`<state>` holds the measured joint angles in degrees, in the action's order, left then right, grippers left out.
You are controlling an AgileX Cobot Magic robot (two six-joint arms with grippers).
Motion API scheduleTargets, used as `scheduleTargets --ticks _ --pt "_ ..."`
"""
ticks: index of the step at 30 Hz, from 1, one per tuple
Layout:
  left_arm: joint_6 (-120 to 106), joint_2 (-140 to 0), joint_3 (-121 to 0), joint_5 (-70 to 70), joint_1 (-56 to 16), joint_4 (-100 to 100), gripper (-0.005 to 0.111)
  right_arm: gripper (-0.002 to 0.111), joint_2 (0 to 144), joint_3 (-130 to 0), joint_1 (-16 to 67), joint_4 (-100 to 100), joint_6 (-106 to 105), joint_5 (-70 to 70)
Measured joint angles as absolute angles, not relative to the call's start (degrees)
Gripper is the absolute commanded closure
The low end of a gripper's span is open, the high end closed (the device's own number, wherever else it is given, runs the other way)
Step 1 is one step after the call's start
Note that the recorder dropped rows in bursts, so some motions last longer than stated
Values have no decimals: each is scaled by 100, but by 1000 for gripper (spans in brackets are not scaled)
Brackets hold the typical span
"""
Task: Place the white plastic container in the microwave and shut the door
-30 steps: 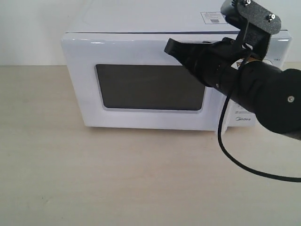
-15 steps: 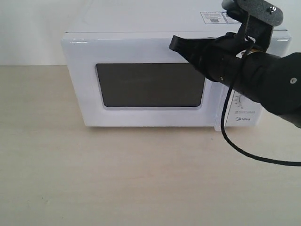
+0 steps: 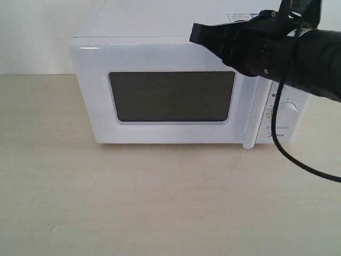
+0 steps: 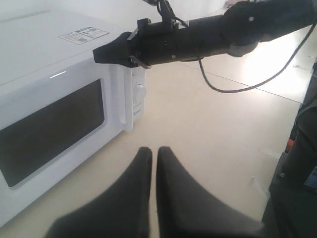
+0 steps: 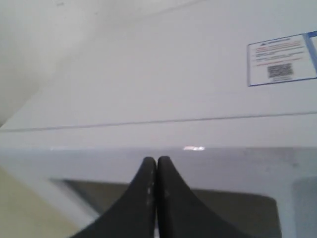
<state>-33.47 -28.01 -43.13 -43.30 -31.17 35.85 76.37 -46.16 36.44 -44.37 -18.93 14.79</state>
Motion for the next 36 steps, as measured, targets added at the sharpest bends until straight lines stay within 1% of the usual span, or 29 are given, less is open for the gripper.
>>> scheduleTargets --ticks 4,7,10,15,21,36 --pt "-3347 -2801 -4313 -4330 -3117 3585 102 108 7080 -4603 3646 -4449 -2191 31" --pt "-3347 -2801 -4313 -4330 -3117 3585 102 108 6648 -4509 3646 -4449 -2203 -783" --pt "-3347 -2801 -4313 -4330 -3117 3585 102 108 6127 -4313 3656 -4449 -2203 -1297" --pt "-3347 -2801 -4313 -4330 -3117 3585 102 108 5338 -3898 3656 -4434 -2160 -1595" --pt "-3347 -2801 -4313 -4330 -3117 3585 102 108 4709 -3810 3656 -4434 -2097 -1846" --pt "-3347 -2801 -4313 -4330 -3117 3585 102 108 4547 -3800 3656 -4434 -2097 -1846"
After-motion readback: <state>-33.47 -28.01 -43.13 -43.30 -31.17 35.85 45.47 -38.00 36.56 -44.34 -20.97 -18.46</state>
